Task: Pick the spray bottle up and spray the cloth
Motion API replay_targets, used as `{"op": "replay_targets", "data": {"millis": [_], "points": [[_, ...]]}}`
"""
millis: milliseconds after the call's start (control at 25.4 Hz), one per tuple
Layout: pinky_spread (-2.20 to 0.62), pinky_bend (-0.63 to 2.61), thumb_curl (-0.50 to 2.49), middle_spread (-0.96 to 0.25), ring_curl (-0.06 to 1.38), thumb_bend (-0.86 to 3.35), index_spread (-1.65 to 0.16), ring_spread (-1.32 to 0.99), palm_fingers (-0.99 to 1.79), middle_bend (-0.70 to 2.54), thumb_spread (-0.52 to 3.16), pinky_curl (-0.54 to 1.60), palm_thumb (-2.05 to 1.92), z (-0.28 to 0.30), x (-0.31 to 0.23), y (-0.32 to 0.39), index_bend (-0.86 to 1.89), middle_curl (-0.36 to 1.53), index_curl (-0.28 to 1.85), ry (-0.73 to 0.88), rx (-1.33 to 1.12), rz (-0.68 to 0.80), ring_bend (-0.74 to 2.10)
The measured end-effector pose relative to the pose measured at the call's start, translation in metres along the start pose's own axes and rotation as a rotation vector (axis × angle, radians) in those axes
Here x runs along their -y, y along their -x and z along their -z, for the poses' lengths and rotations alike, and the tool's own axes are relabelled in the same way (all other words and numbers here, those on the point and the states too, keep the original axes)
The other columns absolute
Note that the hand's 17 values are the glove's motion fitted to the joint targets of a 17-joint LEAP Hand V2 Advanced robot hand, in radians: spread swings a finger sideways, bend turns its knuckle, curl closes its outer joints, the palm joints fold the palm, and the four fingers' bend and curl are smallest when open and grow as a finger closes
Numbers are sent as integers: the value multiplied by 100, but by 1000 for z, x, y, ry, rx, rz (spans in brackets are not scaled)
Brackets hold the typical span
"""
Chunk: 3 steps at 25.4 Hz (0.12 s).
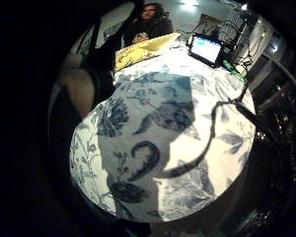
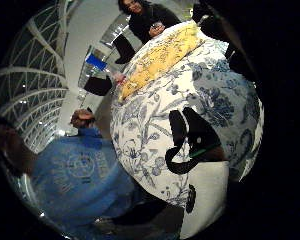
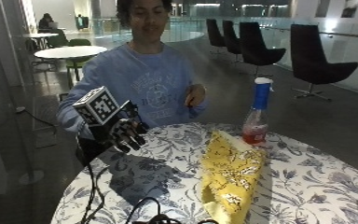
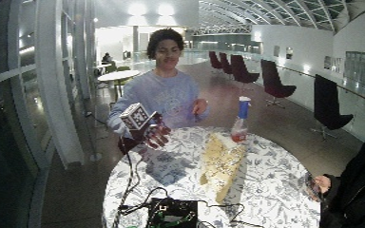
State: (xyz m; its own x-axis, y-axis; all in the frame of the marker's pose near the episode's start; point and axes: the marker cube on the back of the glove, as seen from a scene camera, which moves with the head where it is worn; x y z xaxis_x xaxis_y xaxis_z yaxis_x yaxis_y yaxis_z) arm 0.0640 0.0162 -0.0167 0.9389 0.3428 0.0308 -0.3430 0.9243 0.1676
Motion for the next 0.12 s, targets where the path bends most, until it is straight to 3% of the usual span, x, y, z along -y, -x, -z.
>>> {"op": "replay_targets", "data": {"millis": [118], "points": [[11, 36, 42, -6, 40, -2, -33, -4, 80, 40, 106, 37, 83, 5, -4, -10, 7, 47, 13, -7, -6, -14, 55]]}}
